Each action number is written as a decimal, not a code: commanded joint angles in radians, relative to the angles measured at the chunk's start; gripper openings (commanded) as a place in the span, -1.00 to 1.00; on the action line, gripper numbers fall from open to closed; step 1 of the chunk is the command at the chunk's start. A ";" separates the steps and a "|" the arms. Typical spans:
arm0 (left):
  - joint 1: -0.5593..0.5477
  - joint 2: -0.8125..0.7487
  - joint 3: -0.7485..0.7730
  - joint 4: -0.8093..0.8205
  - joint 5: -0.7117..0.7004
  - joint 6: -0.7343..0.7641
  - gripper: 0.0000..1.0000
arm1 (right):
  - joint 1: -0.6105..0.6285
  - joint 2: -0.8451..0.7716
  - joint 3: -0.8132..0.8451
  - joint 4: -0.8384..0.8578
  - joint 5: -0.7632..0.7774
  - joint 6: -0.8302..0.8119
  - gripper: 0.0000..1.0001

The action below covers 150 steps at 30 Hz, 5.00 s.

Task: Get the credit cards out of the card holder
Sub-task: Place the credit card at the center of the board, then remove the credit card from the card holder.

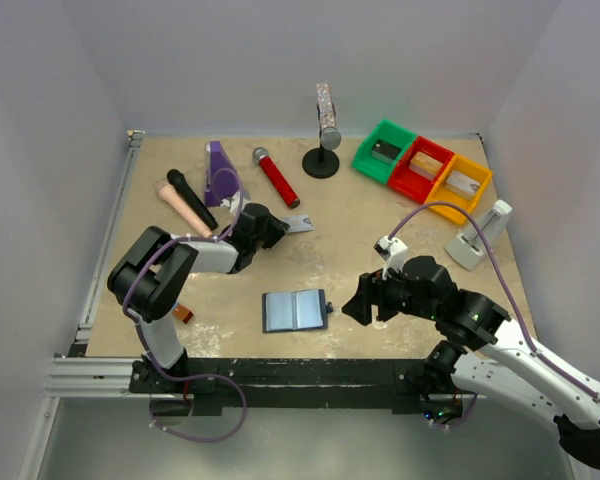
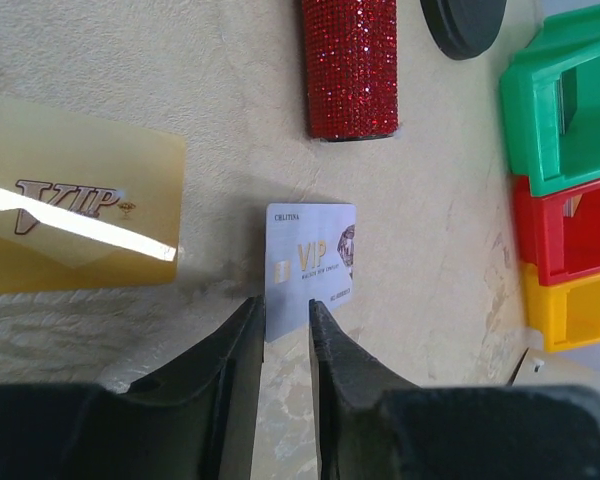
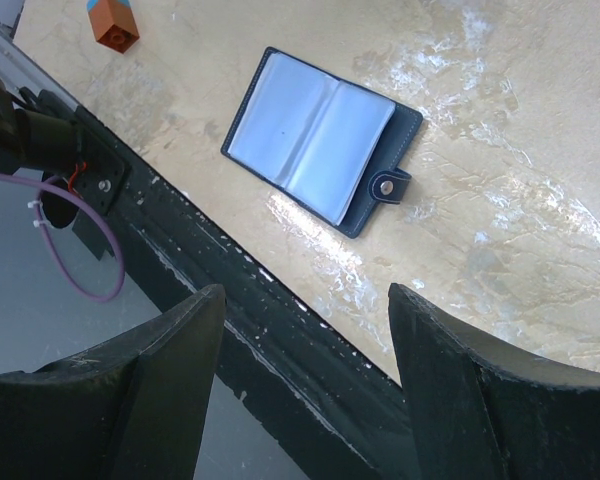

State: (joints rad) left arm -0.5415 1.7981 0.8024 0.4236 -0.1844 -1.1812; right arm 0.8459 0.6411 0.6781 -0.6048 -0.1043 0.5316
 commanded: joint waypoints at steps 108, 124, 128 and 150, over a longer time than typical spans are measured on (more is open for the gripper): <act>-0.250 -0.773 -0.589 -0.241 0.250 0.186 0.11 | 0.045 0.692 0.147 0.042 0.008 0.028 -1.00; -0.248 -0.681 -0.611 -0.045 0.375 0.190 0.01 | 0.045 0.726 0.144 0.071 -0.032 0.031 -1.00; -0.250 -0.677 -0.615 0.010 0.404 0.190 -0.06 | 0.047 0.732 0.146 0.071 -0.034 0.030 -1.00; -0.248 -0.646 -0.566 0.099 0.523 0.213 -0.11 | 0.045 0.764 0.156 0.069 -0.048 0.030 -1.00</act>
State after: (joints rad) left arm -0.7868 1.1465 0.1963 0.4561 0.2886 -0.9985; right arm 0.8894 1.4063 0.8253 -0.5751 -0.1242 0.5507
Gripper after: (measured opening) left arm 0.444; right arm 0.034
